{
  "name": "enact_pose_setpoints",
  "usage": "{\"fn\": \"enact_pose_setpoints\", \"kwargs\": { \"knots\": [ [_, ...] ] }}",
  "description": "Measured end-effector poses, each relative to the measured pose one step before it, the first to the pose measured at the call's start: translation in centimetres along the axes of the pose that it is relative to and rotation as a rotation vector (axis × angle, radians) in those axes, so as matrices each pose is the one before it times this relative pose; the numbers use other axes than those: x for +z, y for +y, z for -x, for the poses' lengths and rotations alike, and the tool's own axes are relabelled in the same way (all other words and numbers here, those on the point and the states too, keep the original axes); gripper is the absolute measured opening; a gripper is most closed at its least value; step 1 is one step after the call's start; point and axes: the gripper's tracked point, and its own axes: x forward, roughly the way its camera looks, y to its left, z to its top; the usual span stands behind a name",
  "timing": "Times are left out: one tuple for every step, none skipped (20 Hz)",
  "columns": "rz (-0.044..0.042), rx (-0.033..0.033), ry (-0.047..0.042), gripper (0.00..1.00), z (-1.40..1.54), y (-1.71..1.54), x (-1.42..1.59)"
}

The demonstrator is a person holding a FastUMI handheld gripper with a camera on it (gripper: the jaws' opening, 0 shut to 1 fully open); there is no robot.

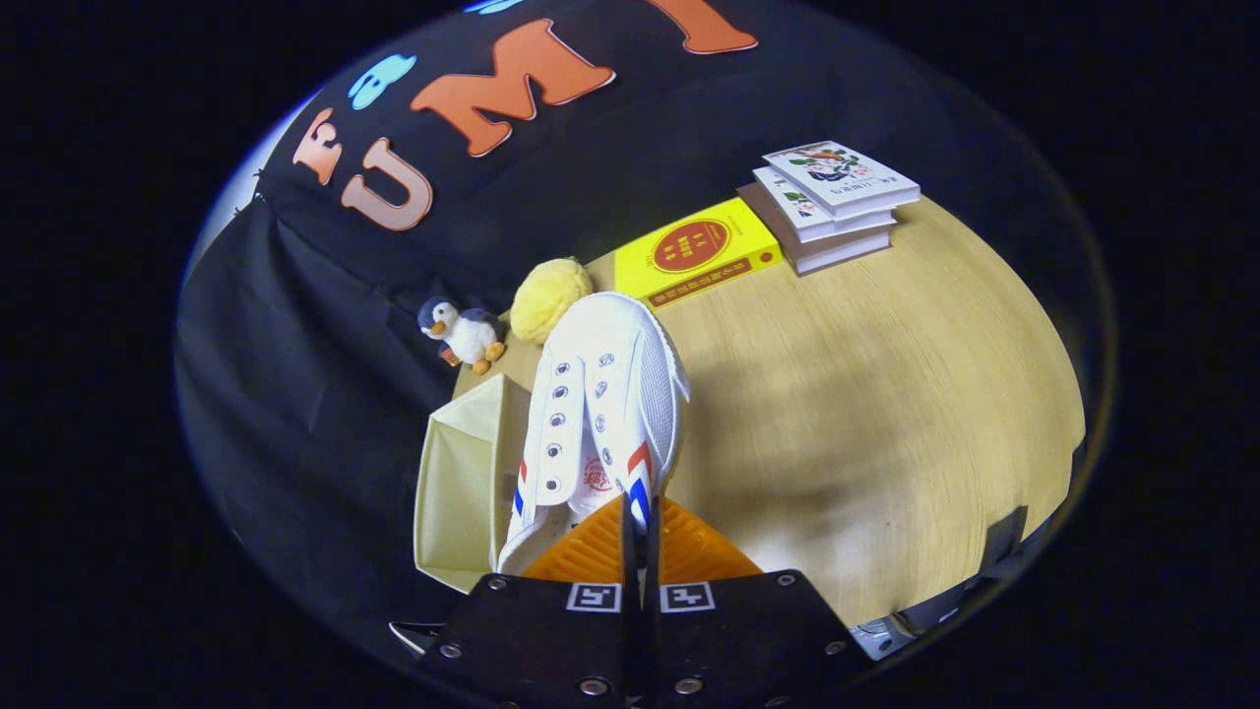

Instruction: Open the storage box then place both shoes into the box .Put the left shoe in first, then the right shoe, with the right side of both shoes facing outward in a uniform manner.

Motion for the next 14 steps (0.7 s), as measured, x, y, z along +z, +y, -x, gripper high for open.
{"fn": "enact_pose_setpoints", "kwargs": {
  "knots": [
    [0.01461, 0.01339, -0.00353, 0.00, 0.062, 1.711, -0.020],
    [0.02201, 0.00963, -0.00341, 0.00, -0.125, 1.675, 0.049],
    [0.01609, 0.00656, -0.00295, 0.00, -0.128, 1.499, 0.010],
    [0.01792, 0.00578, 0.00186, 0.00, -0.296, 1.555, -0.060],
    [0.01179, 0.00464, -0.00007, 0.00, -0.464, 1.314, -0.165],
    [0.00746, 0.00287, 0.00402, 0.00, -0.483, 1.327, -0.159],
    [0.00270, 0.00274, 0.00803, 0.00, -0.484, 1.211, -0.311],
    [0.00284, -0.00201, 0.00530, 0.00, -0.677, 0.922, -0.167],
    [0.00645, -0.01008, 0.00796, 0.00, -0.632, 0.744, -0.410],
    [0.01027, -0.01306, 0.01109, 0.00, -0.769, 0.592, -0.467],
    [0.00956, -0.01608, 0.01048, 0.00, -0.647, 0.472, -0.576],
    [0.00938, -0.01699, 0.01209, 0.00, -0.715, 0.352, -0.583],
    [0.00853, -0.01511, 0.01275, 0.00, -0.752, 0.282, -0.535],
    [0.00466, -0.01585, 0.01262, 0.00, -0.806, 0.126, -0.518]
  ]
}}
